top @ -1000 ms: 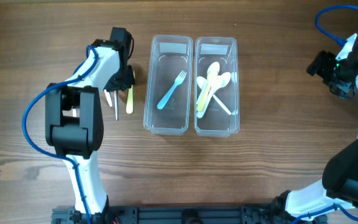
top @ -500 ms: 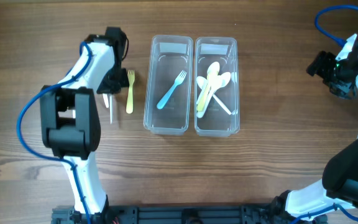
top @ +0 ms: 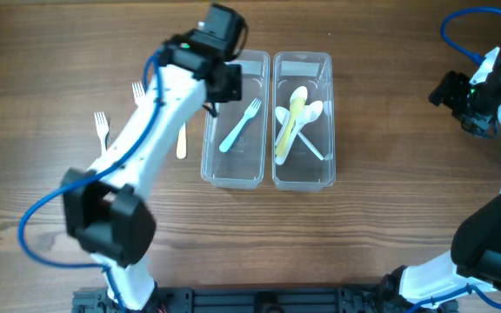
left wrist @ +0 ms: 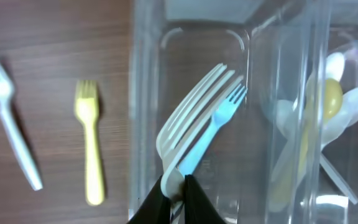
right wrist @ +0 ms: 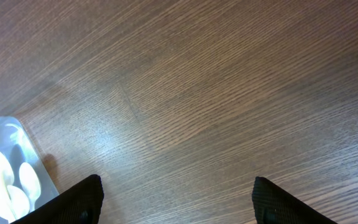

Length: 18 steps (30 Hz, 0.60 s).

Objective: Pack container
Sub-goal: 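Carry the white fork into the left container and release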

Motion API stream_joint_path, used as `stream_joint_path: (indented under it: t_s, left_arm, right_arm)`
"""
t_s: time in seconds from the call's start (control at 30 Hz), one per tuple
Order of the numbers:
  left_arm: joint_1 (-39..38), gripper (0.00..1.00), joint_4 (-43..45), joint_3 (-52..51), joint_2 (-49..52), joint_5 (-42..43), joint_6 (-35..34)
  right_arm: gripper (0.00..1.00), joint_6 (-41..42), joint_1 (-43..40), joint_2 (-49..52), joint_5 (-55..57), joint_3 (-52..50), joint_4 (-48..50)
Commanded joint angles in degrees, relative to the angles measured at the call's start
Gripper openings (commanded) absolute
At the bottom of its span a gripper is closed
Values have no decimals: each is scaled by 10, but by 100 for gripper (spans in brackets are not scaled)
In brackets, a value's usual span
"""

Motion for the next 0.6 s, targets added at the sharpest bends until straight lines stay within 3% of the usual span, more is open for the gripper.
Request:
stream_joint_path:
  t_s: [0.0,0.1,0.27,0.37,0.57]
  left_arm:
    - [-12,8,21,-7,82,11,-10]
    - [-13,10,30,-7,114,11,-9]
    - [-13,45,31,2,97,10,-9]
    - [-13,54,27,13,57,10,-9]
    - [9,56,14,16,-26,-96,-7]
  right_arm:
    - [77,-7,2,5,-5,-2,2]
    - [77,-7,2,5,-5,-2,2]
    - [77,-7,2,5,-5,-2,2]
    - [77,-7,2,5,-5,-2,2]
    - [77,-7,2,5,-5,-2,3]
